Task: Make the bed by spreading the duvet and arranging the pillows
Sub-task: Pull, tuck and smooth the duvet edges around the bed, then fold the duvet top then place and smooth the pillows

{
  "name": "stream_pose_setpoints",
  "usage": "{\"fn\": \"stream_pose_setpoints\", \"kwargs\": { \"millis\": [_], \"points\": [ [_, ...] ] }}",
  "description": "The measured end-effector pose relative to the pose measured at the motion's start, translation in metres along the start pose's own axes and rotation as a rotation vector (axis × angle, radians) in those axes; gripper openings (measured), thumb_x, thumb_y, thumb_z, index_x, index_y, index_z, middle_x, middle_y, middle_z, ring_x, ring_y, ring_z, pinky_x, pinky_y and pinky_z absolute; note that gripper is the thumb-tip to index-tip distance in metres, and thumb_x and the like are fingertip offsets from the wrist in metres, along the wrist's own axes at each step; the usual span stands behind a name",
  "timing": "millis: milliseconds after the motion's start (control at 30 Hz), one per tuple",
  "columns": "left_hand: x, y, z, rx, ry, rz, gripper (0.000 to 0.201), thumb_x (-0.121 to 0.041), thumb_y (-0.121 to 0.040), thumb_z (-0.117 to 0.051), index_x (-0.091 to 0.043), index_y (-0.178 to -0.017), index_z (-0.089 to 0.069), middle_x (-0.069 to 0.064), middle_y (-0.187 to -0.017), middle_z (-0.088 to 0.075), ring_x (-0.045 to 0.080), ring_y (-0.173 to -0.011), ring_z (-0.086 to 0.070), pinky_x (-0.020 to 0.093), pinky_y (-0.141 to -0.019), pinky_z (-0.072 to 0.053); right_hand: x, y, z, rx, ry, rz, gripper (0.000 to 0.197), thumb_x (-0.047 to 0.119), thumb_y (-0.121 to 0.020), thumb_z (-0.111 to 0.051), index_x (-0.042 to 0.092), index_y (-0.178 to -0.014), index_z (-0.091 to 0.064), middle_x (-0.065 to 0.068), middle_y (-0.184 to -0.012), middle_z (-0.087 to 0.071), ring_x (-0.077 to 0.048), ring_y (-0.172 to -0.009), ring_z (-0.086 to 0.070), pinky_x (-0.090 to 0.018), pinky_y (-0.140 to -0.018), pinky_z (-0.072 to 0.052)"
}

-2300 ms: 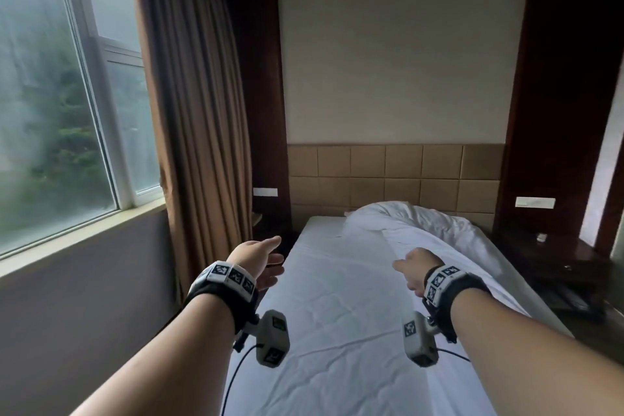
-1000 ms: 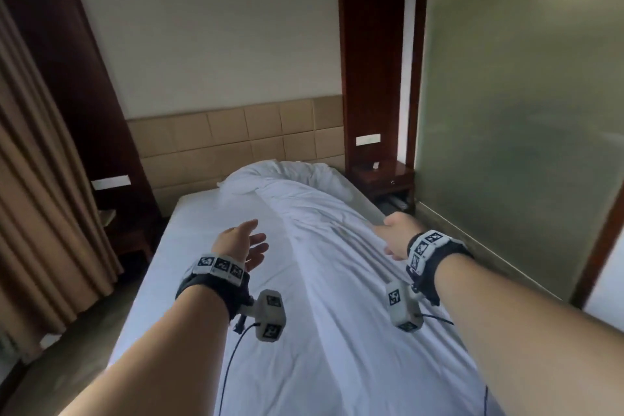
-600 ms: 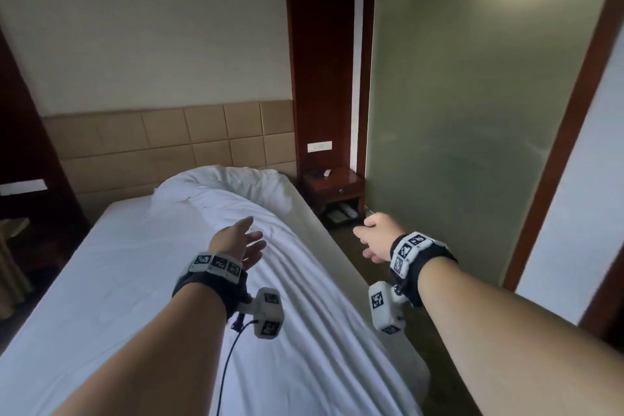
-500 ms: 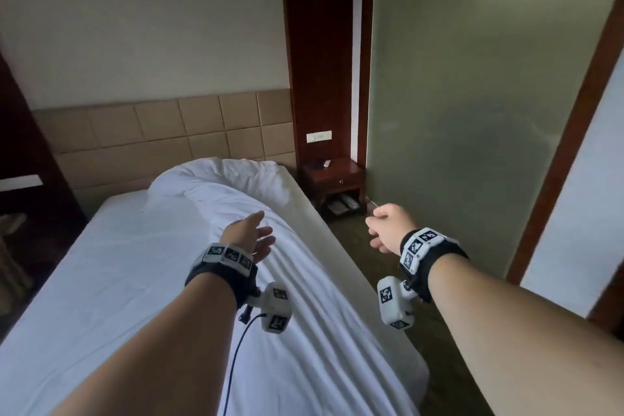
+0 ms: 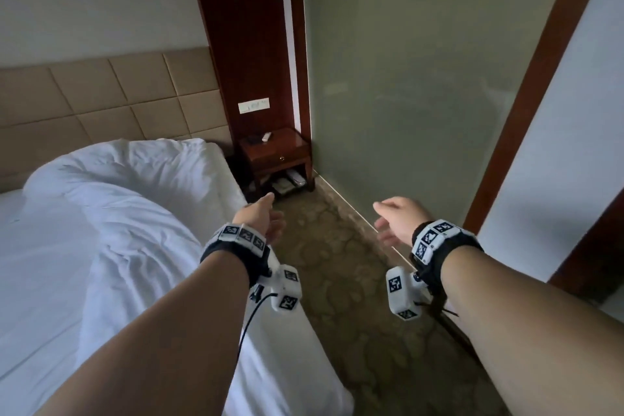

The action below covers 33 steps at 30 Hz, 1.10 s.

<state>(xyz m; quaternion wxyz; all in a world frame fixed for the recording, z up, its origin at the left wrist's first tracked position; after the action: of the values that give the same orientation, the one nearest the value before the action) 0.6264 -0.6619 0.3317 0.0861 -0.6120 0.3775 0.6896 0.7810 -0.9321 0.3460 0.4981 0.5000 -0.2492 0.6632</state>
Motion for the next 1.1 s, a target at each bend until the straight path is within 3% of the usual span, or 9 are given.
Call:
{"fn": "stream_pose_setpoints", "kwargs": {
  "millis": [267, 400, 500, 600, 767, 933, 1100],
  "points": [
    [0.012, -0.086, -0.157, -0.154, 0.092, 0.037, 0.027, -0.038, -0.099, -0.064, -0.011, -0.096, -0.06, 0.007, -0.082, -0.068, 0.021, -0.065, -0.064, 0.031, -0.06, -0.049, -0.04, -0.199, 0.08, 0.213, 0.029, 0.015, 0.025, 0.043, -0.097, -0.059, 0.019, -0.102, -0.063, -0.009, -0.089, -0.074, -0.025, -0.064, -0.07, -0.036, -0.061, -0.054],
    [0.006, -0.098, -0.202, -0.219, 0.131, 0.082, 0.024, -0.034, -0.098, -0.065, -0.01, -0.1, -0.062, 0.008, -0.081, -0.068, 0.022, -0.066, -0.064, 0.033, -0.059, -0.05, -0.035, -0.27, 0.111, 0.295, 0.041, -0.018, 0.032, 0.048, -0.095, -0.061, 0.017, -0.104, -0.062, -0.008, -0.089, -0.074, -0.027, -0.067, -0.072, -0.041, -0.067, -0.057],
    [-0.013, -0.116, -0.211, -0.266, 0.17, 0.079, 0.025, -0.033, -0.101, -0.062, -0.008, -0.094, -0.059, 0.007, -0.076, -0.063, 0.02, -0.063, -0.06, 0.03, -0.058, -0.047, -0.018, -0.313, 0.11, 0.336, -0.009, -0.013, 0.033, 0.045, -0.099, -0.059, 0.015, -0.111, -0.059, -0.008, -0.091, -0.073, -0.023, -0.064, -0.068, -0.034, -0.059, -0.053],
    [-0.027, -0.148, -0.206, -0.346, 0.212, 0.084, 0.034, -0.033, -0.097, -0.068, -0.005, -0.115, -0.062, 0.01, -0.076, -0.073, 0.023, -0.058, -0.069, 0.03, -0.052, -0.056, -0.008, -0.344, 0.092, 0.393, -0.019, -0.002, 0.033, 0.04, -0.101, -0.056, 0.012, -0.119, -0.057, -0.009, -0.089, -0.069, -0.02, -0.059, -0.063, -0.028, -0.051, -0.049],
    [-0.04, -0.212, -0.208, -0.386, 0.203, 0.085, 0.037, -0.036, -0.095, -0.071, -0.005, -0.113, -0.064, 0.01, -0.091, -0.072, 0.025, -0.078, -0.07, 0.038, -0.076, -0.058, 0.008, -0.407, 0.057, 0.476, 0.045, 0.023, 0.034, 0.041, -0.102, -0.055, 0.011, -0.117, -0.058, -0.009, -0.089, -0.069, -0.02, -0.06, -0.064, -0.029, -0.051, -0.05],
    [-0.08, -0.316, -0.213, -0.361, 0.266, 0.071, 0.037, -0.037, -0.096, -0.069, -0.008, -0.119, -0.061, 0.007, -0.084, -0.071, 0.022, -0.068, -0.068, 0.03, -0.055, -0.054, 0.053, -0.517, 0.021, 0.424, 0.037, 0.069, 0.037, 0.045, -0.101, -0.054, 0.012, -0.116, -0.057, -0.01, -0.089, -0.071, -0.021, -0.059, -0.065, -0.029, -0.051, -0.049],
    [-0.151, -0.423, -0.212, -0.341, 0.231, 0.038, 0.043, -0.041, -0.096, -0.067, -0.008, -0.123, -0.061, 0.005, -0.081, -0.069, 0.02, -0.066, -0.066, 0.032, -0.055, -0.05, 0.097, -0.618, -0.018, 0.396, 0.041, 0.065, 0.041, 0.05, -0.099, -0.053, 0.013, -0.116, -0.057, -0.008, -0.088, -0.073, -0.022, -0.062, -0.069, -0.029, -0.051, -0.05]
  ]
}}
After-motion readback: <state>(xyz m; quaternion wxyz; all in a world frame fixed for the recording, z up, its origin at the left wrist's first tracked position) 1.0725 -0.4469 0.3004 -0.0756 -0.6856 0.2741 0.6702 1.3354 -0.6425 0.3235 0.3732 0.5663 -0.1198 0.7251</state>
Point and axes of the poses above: each hand's wrist, its own y-axis away from the middle knuckle, its own z-axis out of the back of the hand, x = y × z, the point moved 7 cm from there along -y, towards the middle knuckle
